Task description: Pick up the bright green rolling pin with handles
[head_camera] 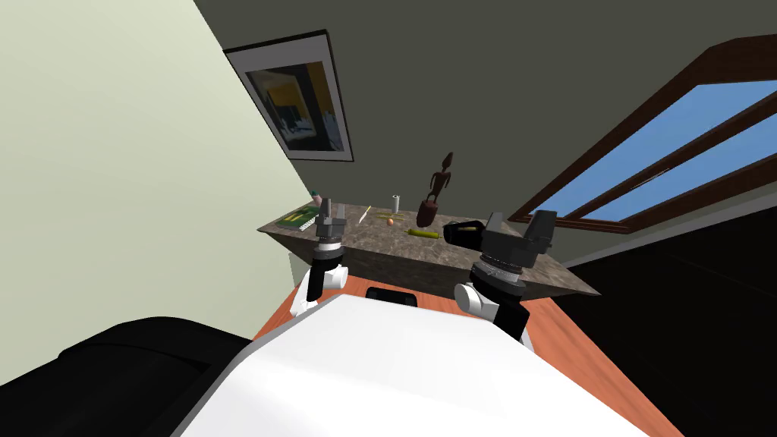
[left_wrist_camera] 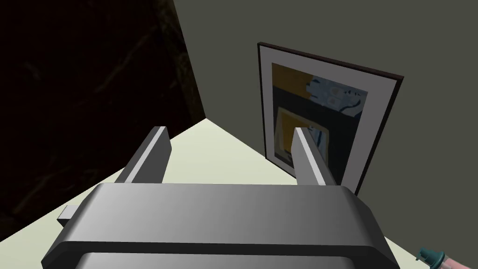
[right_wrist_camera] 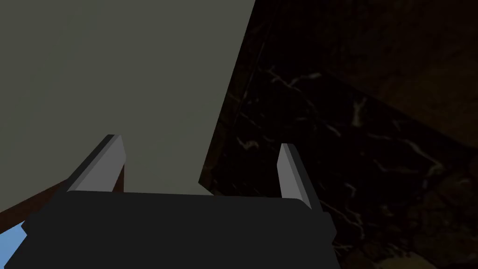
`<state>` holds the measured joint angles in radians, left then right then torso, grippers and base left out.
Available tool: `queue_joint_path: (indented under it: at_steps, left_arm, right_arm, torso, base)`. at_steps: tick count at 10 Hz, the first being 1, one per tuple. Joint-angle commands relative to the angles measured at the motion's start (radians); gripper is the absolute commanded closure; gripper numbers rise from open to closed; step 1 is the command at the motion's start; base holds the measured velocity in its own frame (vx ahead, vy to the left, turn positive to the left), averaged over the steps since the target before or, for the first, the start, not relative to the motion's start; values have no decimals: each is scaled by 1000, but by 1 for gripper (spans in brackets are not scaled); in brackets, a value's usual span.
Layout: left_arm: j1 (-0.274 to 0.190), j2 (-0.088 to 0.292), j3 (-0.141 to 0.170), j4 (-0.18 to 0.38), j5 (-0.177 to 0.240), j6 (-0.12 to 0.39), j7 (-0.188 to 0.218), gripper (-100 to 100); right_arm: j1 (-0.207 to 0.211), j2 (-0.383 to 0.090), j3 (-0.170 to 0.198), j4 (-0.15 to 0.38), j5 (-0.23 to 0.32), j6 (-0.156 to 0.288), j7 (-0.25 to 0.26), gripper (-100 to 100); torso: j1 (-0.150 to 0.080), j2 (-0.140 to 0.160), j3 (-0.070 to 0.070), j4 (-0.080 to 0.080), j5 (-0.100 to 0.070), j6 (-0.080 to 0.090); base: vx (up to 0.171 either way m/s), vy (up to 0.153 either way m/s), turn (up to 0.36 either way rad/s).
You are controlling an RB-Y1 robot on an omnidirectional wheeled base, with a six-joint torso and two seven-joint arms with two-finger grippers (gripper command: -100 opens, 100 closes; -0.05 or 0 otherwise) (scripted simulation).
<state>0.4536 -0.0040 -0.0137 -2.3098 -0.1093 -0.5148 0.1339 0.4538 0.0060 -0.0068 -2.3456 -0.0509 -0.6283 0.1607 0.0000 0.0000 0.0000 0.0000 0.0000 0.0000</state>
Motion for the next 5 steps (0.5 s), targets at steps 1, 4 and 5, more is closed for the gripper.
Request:
queue_joint_path:
  at_steps: [1, 4, 5]
  left_arm:
    - [0, 0, 0, 0, 0, 0, 0, 0]
    - [0, 0, 0, 0, 0, 0, 0, 0]
    - [0, 0, 0, 0, 0, 0, 0, 0]
  right_arm:
    - [-1, -47, -1, 16, 4, -3, 0, -100]
    - [-3, -125, -3, 53, 14, -9, 0, -100]
    - [-5, -161, -5, 78, 20, -13, 1, -100]
  torso:
    - [0, 0, 0, 0, 0, 0]
    - [2, 3, 2, 1, 1, 0]
    - [2, 3, 2, 1, 0, 0]
  base:
    - [-14, 16, 64]
    - [-42, 36, 87]
    - [-41, 35, 81]
